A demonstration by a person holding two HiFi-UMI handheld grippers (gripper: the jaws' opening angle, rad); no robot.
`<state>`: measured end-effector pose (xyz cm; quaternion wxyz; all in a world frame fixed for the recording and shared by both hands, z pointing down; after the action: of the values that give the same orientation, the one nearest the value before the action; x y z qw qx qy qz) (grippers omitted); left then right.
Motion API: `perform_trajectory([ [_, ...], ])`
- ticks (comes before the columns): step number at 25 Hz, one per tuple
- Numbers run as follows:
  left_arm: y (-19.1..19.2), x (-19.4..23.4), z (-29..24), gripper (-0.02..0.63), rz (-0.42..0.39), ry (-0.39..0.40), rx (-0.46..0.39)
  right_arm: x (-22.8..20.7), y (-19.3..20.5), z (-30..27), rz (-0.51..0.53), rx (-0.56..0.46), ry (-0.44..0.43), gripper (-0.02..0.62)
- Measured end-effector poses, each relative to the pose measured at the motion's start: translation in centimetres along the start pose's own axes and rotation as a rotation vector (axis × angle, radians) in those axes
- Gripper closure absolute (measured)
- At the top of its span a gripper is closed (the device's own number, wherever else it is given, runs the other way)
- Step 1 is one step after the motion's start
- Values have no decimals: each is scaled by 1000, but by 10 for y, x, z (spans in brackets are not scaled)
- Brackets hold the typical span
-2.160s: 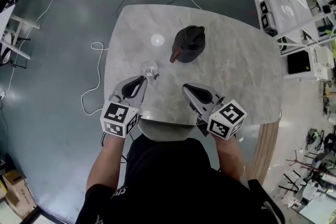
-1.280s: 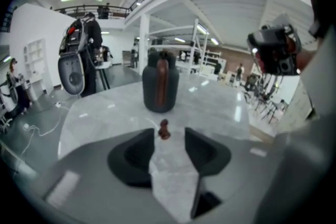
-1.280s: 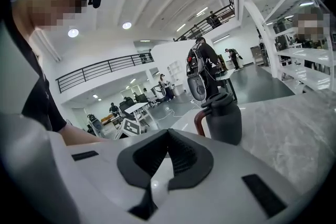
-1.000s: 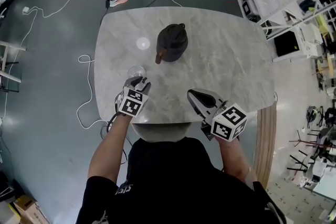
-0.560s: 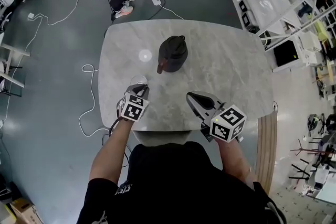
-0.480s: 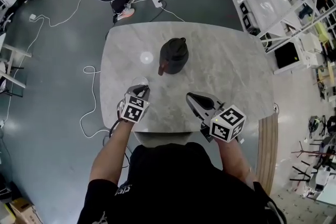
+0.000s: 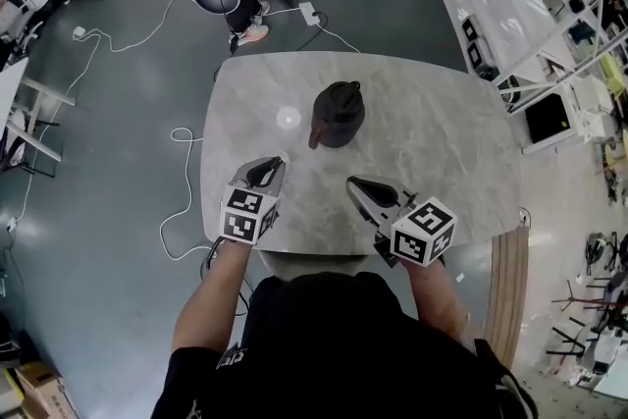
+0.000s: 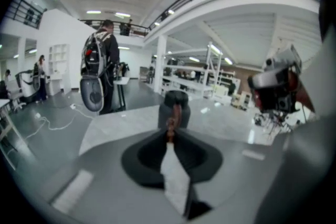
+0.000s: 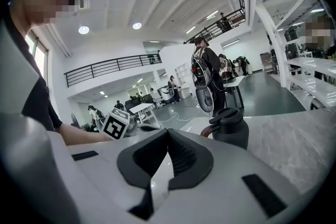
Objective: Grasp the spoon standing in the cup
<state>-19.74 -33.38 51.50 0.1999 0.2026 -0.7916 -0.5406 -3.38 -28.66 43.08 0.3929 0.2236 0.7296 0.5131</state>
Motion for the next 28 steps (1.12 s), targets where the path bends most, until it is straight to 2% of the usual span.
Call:
perform_trajectory([
  [4,-37,2,21,560,76,-35,-105,0,-2,1,-1,0,-4,601],
  [11,-88,6,39,560,67,-50,-222,0,-3,-1,0,10,-12,600],
  [20,-118,-6,63,560,47,-42,-316,-2,0,2,-2,1,-1,600],
  [28,-131,-6,83,560,-9,-72,-333,5,-11,1,13,-26,-17,601],
])
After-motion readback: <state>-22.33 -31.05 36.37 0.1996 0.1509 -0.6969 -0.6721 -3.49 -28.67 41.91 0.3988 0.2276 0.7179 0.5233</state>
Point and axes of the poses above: the fingertips, and each gripper's own axes: z backward along the fingers, x to its left, y out of its underside, the point moved 3 cm from there along z, backward along the fingers, and after that the axes turned 10 degrees about -x, right-handed, at the moved point
